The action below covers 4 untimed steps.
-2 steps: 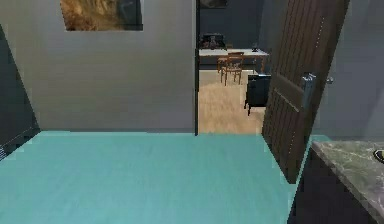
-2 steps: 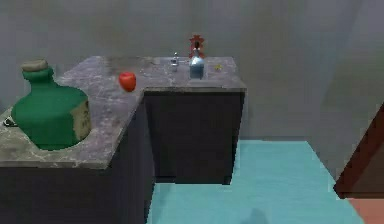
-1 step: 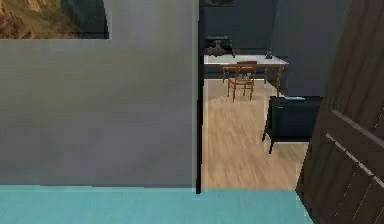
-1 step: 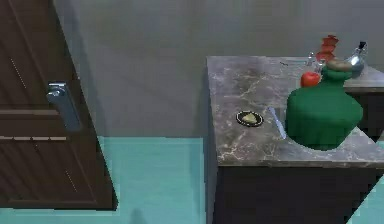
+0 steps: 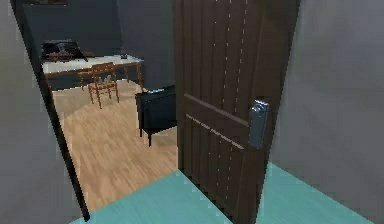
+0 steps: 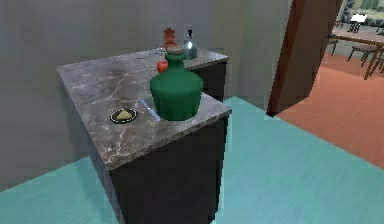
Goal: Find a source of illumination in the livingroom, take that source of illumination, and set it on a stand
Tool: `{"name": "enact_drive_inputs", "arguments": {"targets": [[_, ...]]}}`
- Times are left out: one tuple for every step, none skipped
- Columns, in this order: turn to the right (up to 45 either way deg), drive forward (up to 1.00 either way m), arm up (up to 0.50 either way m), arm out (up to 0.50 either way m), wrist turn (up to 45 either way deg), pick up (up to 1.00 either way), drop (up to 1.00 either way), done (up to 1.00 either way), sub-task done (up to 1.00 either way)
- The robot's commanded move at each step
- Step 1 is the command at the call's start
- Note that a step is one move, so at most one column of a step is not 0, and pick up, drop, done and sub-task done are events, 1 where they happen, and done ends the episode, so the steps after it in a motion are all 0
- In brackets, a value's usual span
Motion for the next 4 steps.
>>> {"name": "enact_drive_inputs", "arguments": {"targets": [[0.0, 0.1, 0.0, 0.0, 0.0, 0.0, 0.0, 0.0, 0.0], [-15.0, 0.0, 0.0, 0.0, 0.0, 0.0, 0.0, 0.0, 0.0], [0.0, 1.0, 0.0, 0.0, 0.0, 0.0, 0.0, 0.0, 0.0], [-9.0, 0.0, 0.0, 0.0, 0.0, 0.0, 0.0, 0.0, 0.0]]}}
